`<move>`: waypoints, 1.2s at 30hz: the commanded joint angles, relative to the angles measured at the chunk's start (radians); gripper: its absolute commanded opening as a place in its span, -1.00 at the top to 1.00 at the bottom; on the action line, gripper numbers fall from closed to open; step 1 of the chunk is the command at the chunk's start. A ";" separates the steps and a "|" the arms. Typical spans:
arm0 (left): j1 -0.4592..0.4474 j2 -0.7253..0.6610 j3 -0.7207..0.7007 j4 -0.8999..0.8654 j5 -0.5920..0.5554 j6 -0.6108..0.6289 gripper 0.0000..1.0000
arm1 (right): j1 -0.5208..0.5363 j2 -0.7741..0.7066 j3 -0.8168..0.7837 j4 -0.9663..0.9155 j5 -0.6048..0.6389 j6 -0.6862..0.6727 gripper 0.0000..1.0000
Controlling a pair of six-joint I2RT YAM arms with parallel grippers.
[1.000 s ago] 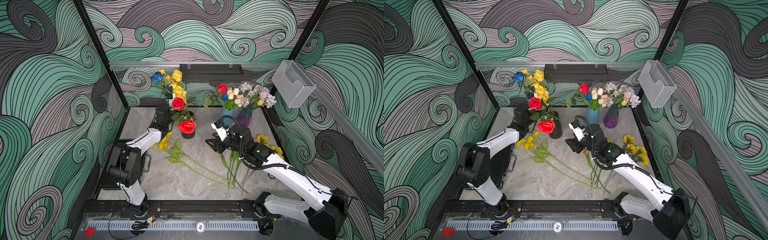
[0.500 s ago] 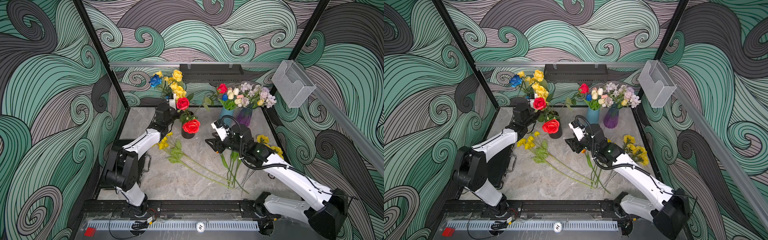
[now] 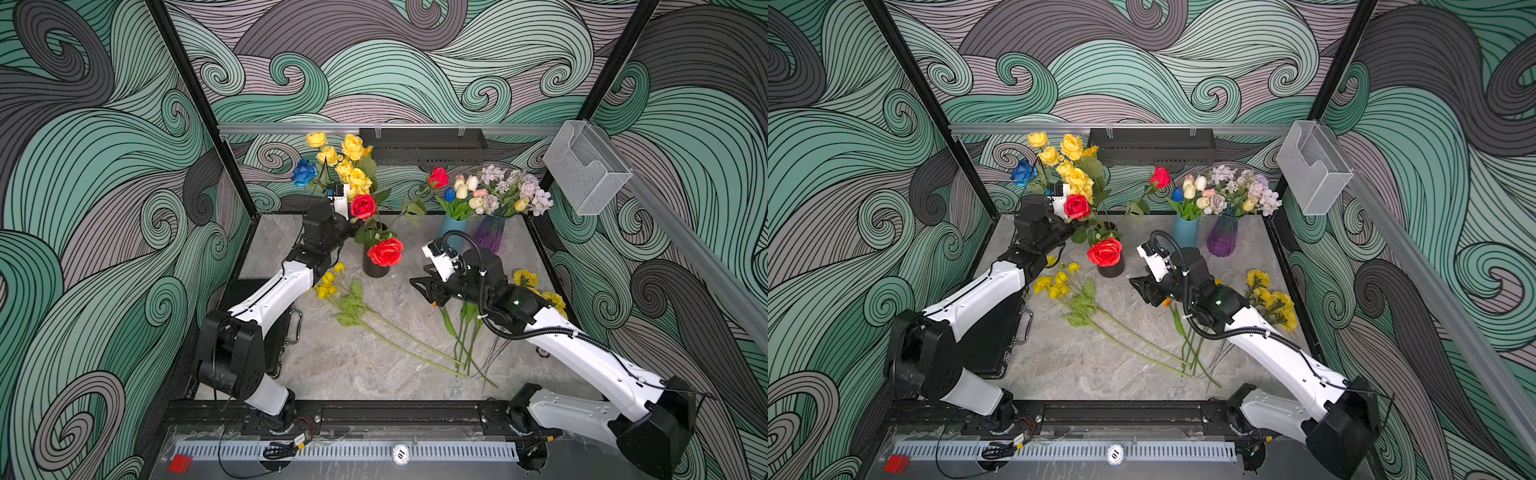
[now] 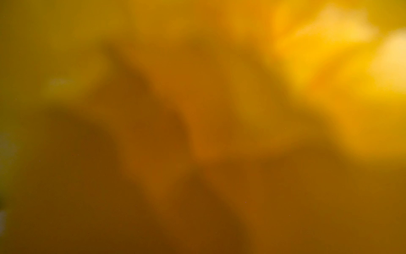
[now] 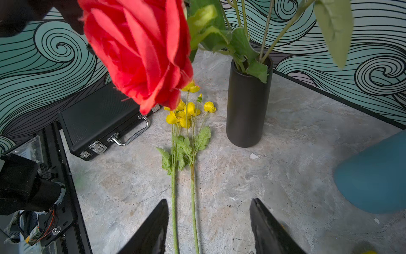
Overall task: Pick out yellow flowers from the vase
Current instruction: Pick up the flower from the vase.
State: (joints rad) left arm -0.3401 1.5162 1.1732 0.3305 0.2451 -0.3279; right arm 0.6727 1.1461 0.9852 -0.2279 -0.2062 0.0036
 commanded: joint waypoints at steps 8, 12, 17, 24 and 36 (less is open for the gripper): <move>-0.004 -0.046 -0.001 -0.061 -0.043 0.074 0.98 | -0.007 -0.001 0.003 0.018 -0.012 -0.002 -0.18; 0.000 -0.066 0.015 -0.102 -0.069 0.114 0.97 | -0.007 0.001 0.001 0.019 -0.013 -0.002 -0.18; 0.014 -0.087 0.034 -0.122 -0.031 0.129 0.96 | -0.007 0.005 0.002 0.023 -0.013 -0.002 -0.18; 0.015 -0.087 0.098 -0.193 0.009 0.159 0.94 | -0.007 0.012 0.002 0.029 -0.024 0.003 -0.18; 0.024 -0.087 0.194 -0.257 0.037 0.174 0.93 | -0.006 0.005 -0.006 0.034 -0.028 0.007 -0.18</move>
State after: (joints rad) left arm -0.3256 1.4555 1.3056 0.0952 0.2512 -0.1711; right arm 0.6720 1.1568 0.9852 -0.2207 -0.2188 0.0063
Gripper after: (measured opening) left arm 0.048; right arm 0.589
